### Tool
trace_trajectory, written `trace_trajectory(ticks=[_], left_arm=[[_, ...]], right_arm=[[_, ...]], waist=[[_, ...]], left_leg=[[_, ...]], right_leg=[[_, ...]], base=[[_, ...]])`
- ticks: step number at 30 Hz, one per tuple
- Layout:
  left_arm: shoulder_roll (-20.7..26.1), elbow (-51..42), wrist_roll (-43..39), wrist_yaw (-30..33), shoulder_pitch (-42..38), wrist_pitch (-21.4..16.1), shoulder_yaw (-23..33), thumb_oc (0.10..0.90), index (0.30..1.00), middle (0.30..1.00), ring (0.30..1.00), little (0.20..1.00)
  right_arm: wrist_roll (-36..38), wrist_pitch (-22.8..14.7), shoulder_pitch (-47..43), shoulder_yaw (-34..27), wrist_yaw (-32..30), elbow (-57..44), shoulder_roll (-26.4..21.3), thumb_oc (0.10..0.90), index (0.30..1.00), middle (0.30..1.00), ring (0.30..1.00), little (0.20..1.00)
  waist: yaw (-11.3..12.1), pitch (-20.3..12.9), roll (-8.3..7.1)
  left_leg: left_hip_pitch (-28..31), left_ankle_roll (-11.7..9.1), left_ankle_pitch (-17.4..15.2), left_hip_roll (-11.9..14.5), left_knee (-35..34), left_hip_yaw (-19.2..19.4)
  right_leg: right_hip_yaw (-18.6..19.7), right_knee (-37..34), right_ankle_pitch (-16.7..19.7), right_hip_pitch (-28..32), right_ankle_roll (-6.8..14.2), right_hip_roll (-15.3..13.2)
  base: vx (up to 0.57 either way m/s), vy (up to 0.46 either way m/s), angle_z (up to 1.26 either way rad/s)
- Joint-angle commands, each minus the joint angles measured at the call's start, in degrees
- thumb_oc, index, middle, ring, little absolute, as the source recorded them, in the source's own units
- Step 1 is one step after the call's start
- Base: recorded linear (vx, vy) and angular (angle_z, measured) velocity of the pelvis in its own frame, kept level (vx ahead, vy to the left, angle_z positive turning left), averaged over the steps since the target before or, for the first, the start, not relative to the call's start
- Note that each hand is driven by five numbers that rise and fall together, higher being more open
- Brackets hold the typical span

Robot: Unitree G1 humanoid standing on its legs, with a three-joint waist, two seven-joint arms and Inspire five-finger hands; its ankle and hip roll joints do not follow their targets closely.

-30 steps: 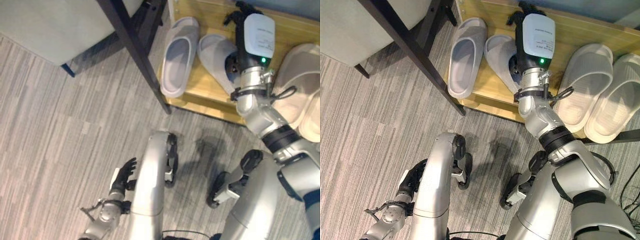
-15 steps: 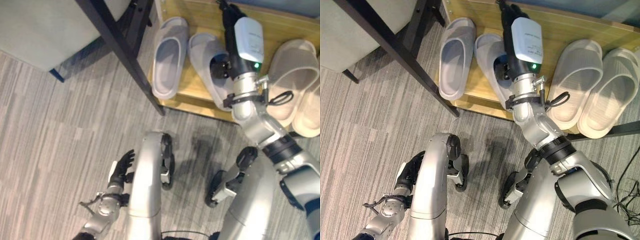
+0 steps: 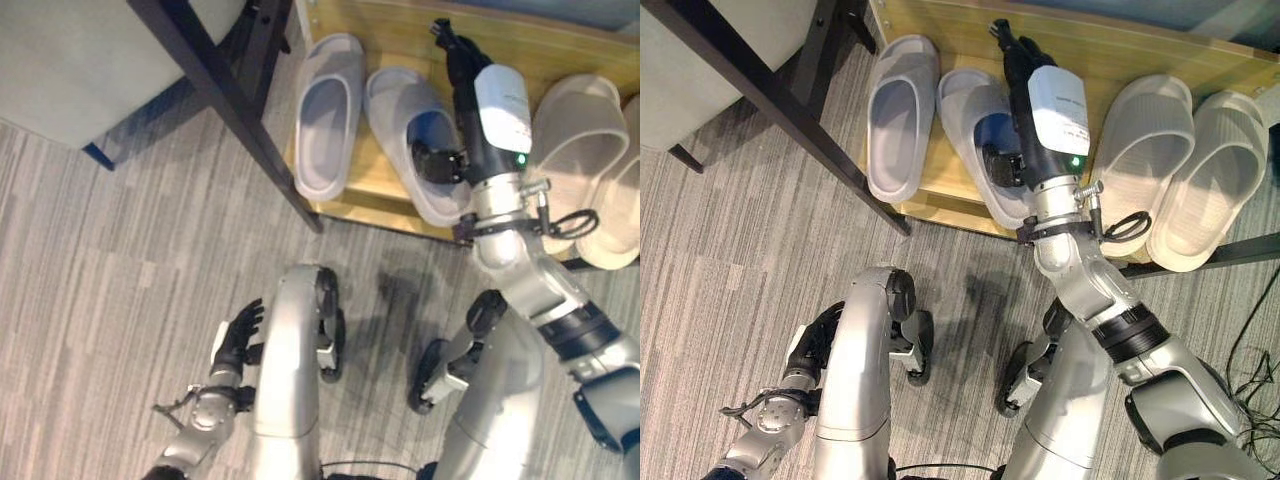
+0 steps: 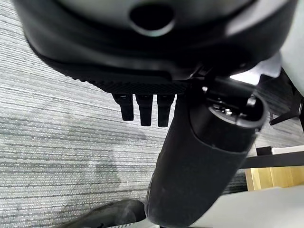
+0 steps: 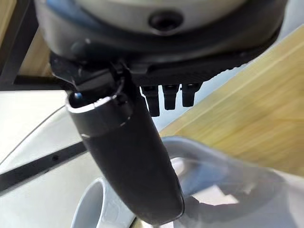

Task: Arrange the slippers neatly on the shoe rack.

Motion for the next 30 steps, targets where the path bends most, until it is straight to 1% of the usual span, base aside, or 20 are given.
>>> trace_trajectory(ticks=[1,7,11,13,18,19,22,23,25,30], left_arm=[[0.94,-4.39,1.57,1.20,3.85,-2.38,1.38,0.800,0.900,0.900,0.900,0.900],[0.68,-4.55,1.75,1.36,4.34,-2.03,1.51,0.800,0.900,0.900,0.900,0.900],[0.80,-4.41,1.91,1.35,4.16,-1.89,1.38,0.800,0.900,0.900,0.900,0.900],[0.91,-4.41,1.80,1.49,4.08,-1.94,1.27,0.800,0.900,0.900,0.900,0.900],[0.91,-4.19,1.55,1.56,3.84,-1.98,0.95,0.800,0.900,0.900,0.900,0.900],[0.92,-3.99,1.48,1.66,3.79,-2.05,0.60,0.800,0.900,0.900,0.900,0.900],[1.04,-3.57,1.63,1.95,3.53,-2.10,0.16,0.800,0.900,0.900,0.900,0.900],[1.04,-3.56,1.63,1.96,3.54,-2.10,0.17,0.800,0.900,0.900,0.900,0.900],[1.52,-3.72,1.83,2.09,3.27,-2.40,-0.31,0.800,0.900,0.900,0.900,0.900],[1.52,-3.61,1.79,2.06,2.95,-2.82,-0.61,0.800,0.900,0.900,0.900,0.900]], right_arm=[[0.03,-3.83,-4.13,-5.08,-3.00,-7.62,-1.31,0.800,0.900,0.900,0.900,0.900],[3.66,-5.05,2.05,-7.09,-2.36,-9.58,1.68,0.800,0.900,0.900,0.900,0.900],[5.70,-5.83,3.41,-6.65,-1.29,-9.61,3.15,0.800,0.900,0.900,0.900,0.900],[7.34,-6.24,3.02,-5.78,-0.92,-8.67,4.37,0.800,0.900,0.900,0.900,0.900],[8.23,-6.01,1.46,-4.08,-0.61,-6.84,6.11,0.800,0.900,0.900,0.900,0.900],[9.06,-5.95,0.88,-3.44,-1.03,-5.46,7.43,0.800,0.900,0.900,0.900,0.900],[10.02,-5.79,-0.10,-2.63,-1.55,-2.96,9.43,0.800,0.900,0.900,0.900,0.900],[10.02,-5.84,-0.20,-2.57,-1.60,-2.82,9.48,0.800,0.900,0.900,0.900,0.900],[9.69,-5.02,-2.13,-1.66,-2.27,0.28,11.44,0.800,0.900,0.900,0.900,0.900],[7.78,-4.12,-5.26,-1.23,-3.97,4.49,12.69,0.800,0.900,0.900,0.900,0.900]], waist=[[1.23,-1.44,-0.98],[0.81,-1.44,-0.66],[0.71,-1.44,-0.63],[0.78,-1.44,-0.47],[1.07,-1.44,-0.27],[1.17,-1.44,-0.04],[1.28,-1.44,0.37],[1.26,-1.44,0.35],[1.52,-1.44,1.07],[1.82,-1.44,1.57]], left_leg=[[2.92,-8.65,-7.12,0.08,-0.98,-7.93],[2.92,-8.55,-7.09,-0.06,-1.08,-7.47],[2.92,-8.49,-7.05,-0.11,-0.91,-7.44],[2.92,-8.49,-6.96,-0.05,-0.82,-7.36],[2.92,-8.52,-6.85,-0.03,-0.93,-7.15],[2.92,-8.55,-6.79,-0.05,-1.02,-6.93],[2.92,-8.54,-6.69,-0.19,-1.06,-6.68],[2.92,-8.54,-6.69,-0.19,-1.06,-6.68],[2.92,-8.62,-6.50,-0.47,-1.30,-6.27],[2.92,-8.78,-6.36,-0.81,-1.47,-5.98]], right_leg=[[5.65,-0.49,4.25,-3.59,-0.39,-2.99],[5.86,-0.52,4.37,-3.59,-0.37,-2.90],[5.98,-0.40,4.29,-3.59,-0.43,-2.83],[5.96,-0.27,4.40,-3.59,-0.49,-2.97],[6.25,-0.30,4.42,-3.59,-0.54,-2.90],[6.49,-0.26,4.50,-3.59,-0.56,-2.90],[6.85,0.04,4.40,-3.59,-0.67,-2.75],[6.85,0.04,4.40,-3.59,-0.66,-2.75],[7.46,0.26,4.43,-3.59,-0.84,-2.42],[7.79,0.59,4.42,-3.59,-0.95,-2.41]], base=[[-0.01,0.004,-0.06],[0.00,0.001,-0.01],[0.00,0.000,0.00],[0.00,0.000,0.00],[0.00,0.000,0.00],[0.00,0.000,0.00],[0.00,0.000,0.00],[0.00,0.000,0.00],[0.00,0.000,0.00],[0.00,0.000,0.00]])
